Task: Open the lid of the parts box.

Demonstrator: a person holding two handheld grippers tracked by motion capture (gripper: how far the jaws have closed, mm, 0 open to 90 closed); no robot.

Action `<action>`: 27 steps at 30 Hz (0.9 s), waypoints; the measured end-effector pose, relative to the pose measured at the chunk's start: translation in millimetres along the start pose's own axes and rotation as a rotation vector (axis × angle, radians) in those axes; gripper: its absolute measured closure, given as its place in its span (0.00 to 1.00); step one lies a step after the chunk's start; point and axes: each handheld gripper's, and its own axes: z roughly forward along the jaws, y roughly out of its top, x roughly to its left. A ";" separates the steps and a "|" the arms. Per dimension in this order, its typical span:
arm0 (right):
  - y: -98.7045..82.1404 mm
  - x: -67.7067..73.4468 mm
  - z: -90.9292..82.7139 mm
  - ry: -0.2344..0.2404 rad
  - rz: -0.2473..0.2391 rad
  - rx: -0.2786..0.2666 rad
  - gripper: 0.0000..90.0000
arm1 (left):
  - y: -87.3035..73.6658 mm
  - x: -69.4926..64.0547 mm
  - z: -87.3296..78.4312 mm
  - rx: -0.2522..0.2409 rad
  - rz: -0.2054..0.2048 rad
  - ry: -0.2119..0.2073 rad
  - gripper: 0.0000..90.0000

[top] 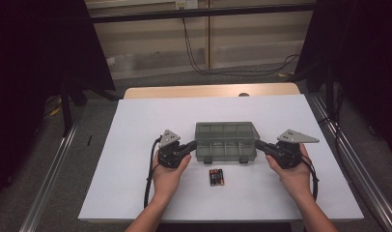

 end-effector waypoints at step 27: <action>34.0 5.3 16.2 -0.023 0.011 -0.070 1.00 | 27.5 -4.7 14.4 -0.121 0.025 0.049 1.00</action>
